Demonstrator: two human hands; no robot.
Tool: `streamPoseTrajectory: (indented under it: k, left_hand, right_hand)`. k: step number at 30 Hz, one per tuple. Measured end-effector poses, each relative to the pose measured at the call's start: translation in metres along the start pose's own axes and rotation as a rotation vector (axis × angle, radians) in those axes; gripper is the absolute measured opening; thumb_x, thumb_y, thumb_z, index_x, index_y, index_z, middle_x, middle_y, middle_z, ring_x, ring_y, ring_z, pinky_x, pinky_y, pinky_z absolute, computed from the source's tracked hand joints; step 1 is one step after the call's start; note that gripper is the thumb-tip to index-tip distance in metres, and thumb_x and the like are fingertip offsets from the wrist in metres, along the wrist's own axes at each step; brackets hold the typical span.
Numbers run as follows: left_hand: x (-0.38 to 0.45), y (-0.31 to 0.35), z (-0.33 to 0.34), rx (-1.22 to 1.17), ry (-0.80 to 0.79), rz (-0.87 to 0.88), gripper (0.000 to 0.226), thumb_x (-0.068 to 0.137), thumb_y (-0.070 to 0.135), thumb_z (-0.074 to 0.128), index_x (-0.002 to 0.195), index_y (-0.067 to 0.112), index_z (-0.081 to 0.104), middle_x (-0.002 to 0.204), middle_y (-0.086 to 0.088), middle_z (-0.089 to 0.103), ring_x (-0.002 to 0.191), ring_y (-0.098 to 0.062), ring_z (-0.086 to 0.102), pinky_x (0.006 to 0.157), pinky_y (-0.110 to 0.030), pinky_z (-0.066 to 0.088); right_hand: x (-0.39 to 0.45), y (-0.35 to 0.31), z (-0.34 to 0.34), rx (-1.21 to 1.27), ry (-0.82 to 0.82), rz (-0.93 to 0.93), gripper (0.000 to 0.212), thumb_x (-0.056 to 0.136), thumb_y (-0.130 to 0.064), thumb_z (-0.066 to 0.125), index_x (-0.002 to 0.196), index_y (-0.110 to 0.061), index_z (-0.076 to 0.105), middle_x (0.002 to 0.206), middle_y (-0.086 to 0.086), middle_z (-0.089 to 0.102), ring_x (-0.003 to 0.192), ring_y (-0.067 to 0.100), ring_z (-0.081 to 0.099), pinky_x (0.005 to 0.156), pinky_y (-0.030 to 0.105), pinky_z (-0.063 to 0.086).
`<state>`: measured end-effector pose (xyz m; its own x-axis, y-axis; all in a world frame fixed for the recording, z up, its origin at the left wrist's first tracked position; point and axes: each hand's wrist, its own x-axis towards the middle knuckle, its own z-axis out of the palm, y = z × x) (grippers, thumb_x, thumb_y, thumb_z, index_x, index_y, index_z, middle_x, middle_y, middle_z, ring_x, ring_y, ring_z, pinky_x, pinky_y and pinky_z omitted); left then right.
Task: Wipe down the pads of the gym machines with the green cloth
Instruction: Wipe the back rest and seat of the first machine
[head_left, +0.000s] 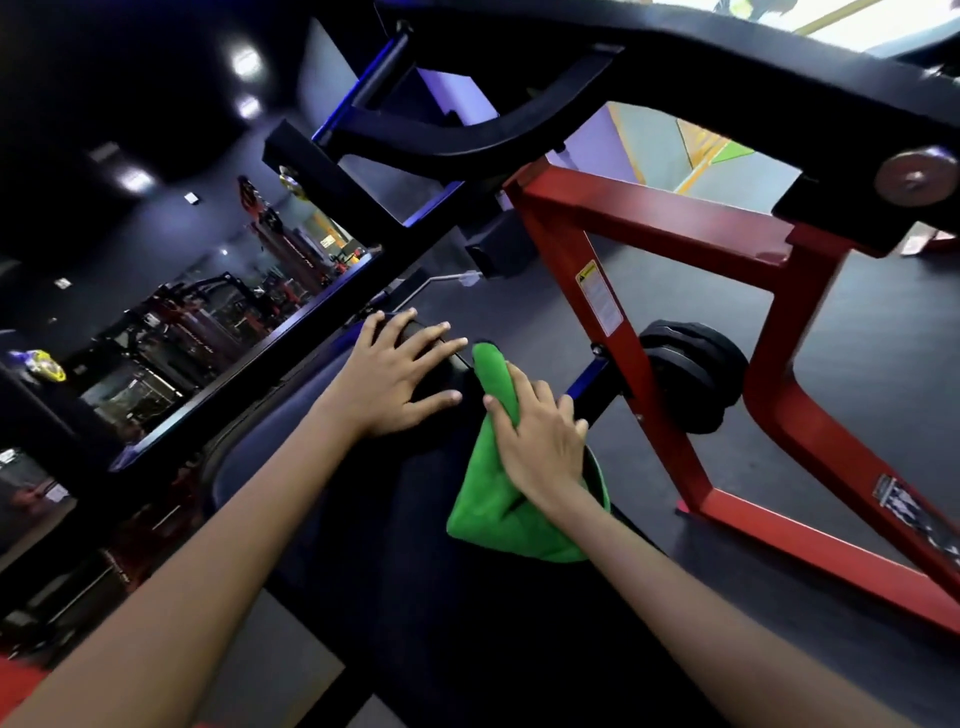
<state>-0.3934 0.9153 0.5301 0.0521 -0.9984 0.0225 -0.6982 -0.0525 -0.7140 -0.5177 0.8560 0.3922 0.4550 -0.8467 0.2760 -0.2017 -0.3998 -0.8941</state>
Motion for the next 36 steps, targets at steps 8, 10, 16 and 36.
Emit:
streamPoseTrajectory:
  k: [8,10,16,36]
  left_hand:
    - [0.01,0.064,0.0,0.048,-0.159,-0.062,0.131,0.045,0.088,-0.031,0.149,0.031,0.024,0.155,0.013,0.025,0.147,-0.023,0.002,0.096,-0.072,-0.021]
    - [0.007,0.082,0.003,0.03,-0.182,0.002,0.134,0.045,0.086,-0.034,0.15,0.026,0.023,0.156,0.011,0.025,0.147,-0.022,0.005,0.097,-0.072,-0.022]
    - [0.001,0.113,0.008,-0.06,-0.162,0.022,0.134,0.052,0.084,-0.032,0.15,0.012,0.023,0.155,0.004,0.028,0.147,-0.027,0.008,0.1,-0.068,-0.023]
    - [-0.005,0.179,0.02,-0.089,-0.288,0.097,0.135,0.044,0.084,-0.037,0.152,0.021,0.013,0.158,0.007,0.019,0.147,-0.027,-0.003,0.093,-0.07,-0.029]
  right_hand:
    - [-0.045,0.061,-0.006,-0.055,0.017,0.031,0.05,0.096,-0.051,0.037,0.142,-0.029,0.039,0.126,-0.001,0.055,0.11,0.025,0.047,0.09,0.043,0.034]
    - [-0.043,0.065,-0.009,-0.011,-0.013,0.064,0.048,0.097,-0.05,0.038,0.14,-0.029,0.041,0.126,-0.001,0.055,0.111,0.025,0.046,0.091,0.041,0.032]
    - [-0.045,0.067,-0.009,0.036,-0.008,0.056,0.047,0.097,-0.048,0.04,0.139,-0.028,0.044,0.125,0.0,0.056,0.109,0.026,0.046,0.09,0.042,0.032]
    - [-0.1,0.144,-0.023,-0.087,-0.091,0.206,0.059,0.093,-0.06,0.03,0.144,-0.031,0.036,0.131,-0.005,0.051,0.115,0.022,0.044,0.092,0.042,0.03]
